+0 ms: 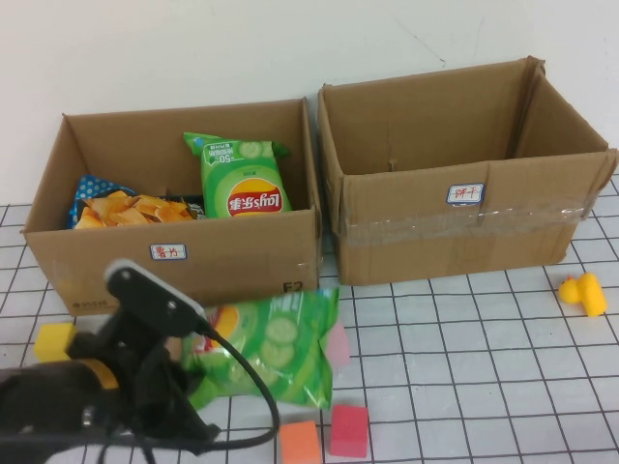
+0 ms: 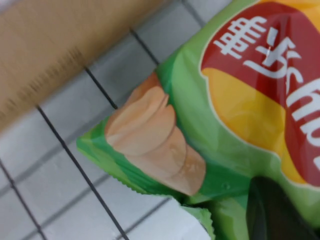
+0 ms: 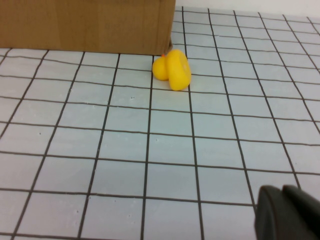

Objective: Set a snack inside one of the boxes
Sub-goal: Pick up the potato chip, then place the potato chip in the potato chip box

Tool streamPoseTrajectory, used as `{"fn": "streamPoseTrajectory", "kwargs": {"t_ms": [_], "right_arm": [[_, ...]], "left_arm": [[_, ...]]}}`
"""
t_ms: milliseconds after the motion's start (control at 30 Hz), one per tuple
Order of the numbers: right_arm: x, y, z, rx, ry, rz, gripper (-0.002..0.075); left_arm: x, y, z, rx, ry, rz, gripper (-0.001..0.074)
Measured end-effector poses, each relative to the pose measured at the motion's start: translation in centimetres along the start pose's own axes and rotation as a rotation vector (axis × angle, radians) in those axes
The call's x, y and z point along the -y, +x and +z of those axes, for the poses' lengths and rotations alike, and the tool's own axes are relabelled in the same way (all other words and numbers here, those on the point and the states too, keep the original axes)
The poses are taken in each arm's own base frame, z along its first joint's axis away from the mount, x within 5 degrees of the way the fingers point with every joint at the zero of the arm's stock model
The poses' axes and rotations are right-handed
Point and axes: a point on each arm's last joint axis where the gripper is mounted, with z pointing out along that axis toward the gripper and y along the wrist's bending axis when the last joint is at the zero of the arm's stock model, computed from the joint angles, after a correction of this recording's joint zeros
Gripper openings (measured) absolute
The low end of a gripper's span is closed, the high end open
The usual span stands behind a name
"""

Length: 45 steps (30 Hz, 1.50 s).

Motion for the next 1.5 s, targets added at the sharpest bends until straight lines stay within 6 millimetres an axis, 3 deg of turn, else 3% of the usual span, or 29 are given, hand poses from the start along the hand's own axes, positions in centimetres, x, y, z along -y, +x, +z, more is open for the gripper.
{"fn": "streamPoseTrajectory", "kwargs": {"t_ms": [233, 467, 633, 767, 967, 1167, 1267, 1433, 1500], "right_arm": [[0.0, 0.0, 0.0, 0.000, 0.000, 0.000, -0.0001], [0.0, 0.0, 0.0, 0.000, 0.000, 0.000, -0.0001], [0.0, 0.0, 0.0, 0.000, 0.000, 0.000, -0.0001], [0.0, 0.0, 0.0, 0.000, 0.000, 0.000, -0.0001], [0.0, 0.0, 0.0, 0.000, 0.000, 0.000, -0.0001], [0.0, 0.0, 0.0, 0.000, 0.000, 0.000, -0.0001], [0.0, 0.0, 0.0, 0.000, 0.000, 0.000, -0.0001], [0.0, 0.0, 0.0, 0.000, 0.000, 0.000, -0.0001], [0.0, 0.0, 0.0, 0.000, 0.000, 0.000, -0.0001]], "left_arm": [[-0.1, -1.3, -3.6, 0.161, -0.026, -0.011, 0.0013], [-0.9, -4.0, -6.4, 0.468, -0.122, -0.056, 0.0011], [-1.4, -7.3, -8.0, 0.551, -0.140, -0.009, 0.0011], [-1.7, -11.2, -8.8, 0.564, -0.135, 0.063, 0.0011], [-4.9, -14.7, -6.8, 0.431, -0.146, 0.056, 0.0011], [-9.3, -14.8, -2.9, 0.330, -0.220, 0.015, 0.0018], [-10.3, -13.9, -0.6, 0.266, -0.223, 0.017, 0.0115], [-10.5, -13.2, 1.6, 0.211, -0.207, 0.022, 0.0484], [-10.5, -13.3, 1.5, 0.219, -0.211, 0.018, 0.0533]]}}
